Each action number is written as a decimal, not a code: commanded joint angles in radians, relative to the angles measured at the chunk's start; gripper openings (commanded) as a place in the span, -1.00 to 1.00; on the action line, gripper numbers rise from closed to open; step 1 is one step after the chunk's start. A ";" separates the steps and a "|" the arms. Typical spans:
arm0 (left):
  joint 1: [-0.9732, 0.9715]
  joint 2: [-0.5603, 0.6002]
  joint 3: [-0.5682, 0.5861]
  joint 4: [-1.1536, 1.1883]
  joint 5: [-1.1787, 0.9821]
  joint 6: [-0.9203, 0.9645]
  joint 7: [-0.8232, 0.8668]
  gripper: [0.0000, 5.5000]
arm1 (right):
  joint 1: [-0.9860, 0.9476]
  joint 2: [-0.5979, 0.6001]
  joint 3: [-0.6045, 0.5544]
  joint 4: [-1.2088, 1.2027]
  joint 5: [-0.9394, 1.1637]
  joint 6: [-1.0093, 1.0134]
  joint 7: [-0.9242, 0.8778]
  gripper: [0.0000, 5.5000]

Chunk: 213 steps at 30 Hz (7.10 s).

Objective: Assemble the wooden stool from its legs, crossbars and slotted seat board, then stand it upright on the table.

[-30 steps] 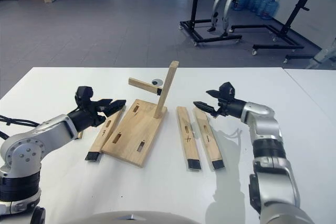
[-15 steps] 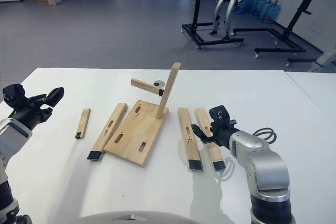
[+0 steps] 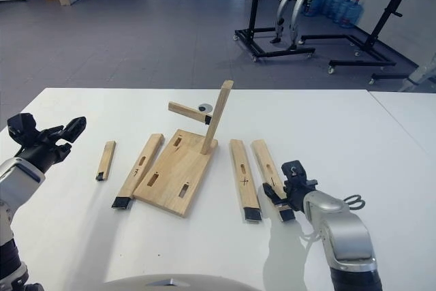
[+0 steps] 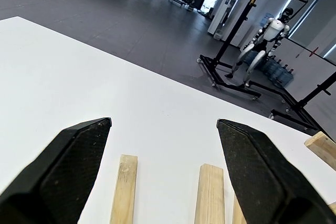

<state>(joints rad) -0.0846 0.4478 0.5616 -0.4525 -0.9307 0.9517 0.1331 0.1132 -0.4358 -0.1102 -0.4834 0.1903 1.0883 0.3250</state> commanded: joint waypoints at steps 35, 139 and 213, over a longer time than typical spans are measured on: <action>-0.313 0.128 0.001 0.114 -0.351 0.001 -0.336 0.34 | -0.808 -0.106 -0.365 0.415 0.409 -0.128 0.163 -0.25; -0.464 0.084 -0.287 0.245 -0.732 -0.099 -0.186 -0.27 | -0.731 -0.118 -0.159 0.254 1.015 -0.015 0.381 0.96; -0.328 0.092 -0.215 0.122 -0.233 -0.242 -0.365 -0.27 | -0.554 -0.357 0.579 0.106 -0.253 -0.670 0.839 0.96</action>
<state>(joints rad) -0.3994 0.5074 0.3634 -0.3310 -1.1995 0.7006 -0.2115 -0.4072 -0.7959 0.4936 -0.3647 -0.0646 0.4039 1.1613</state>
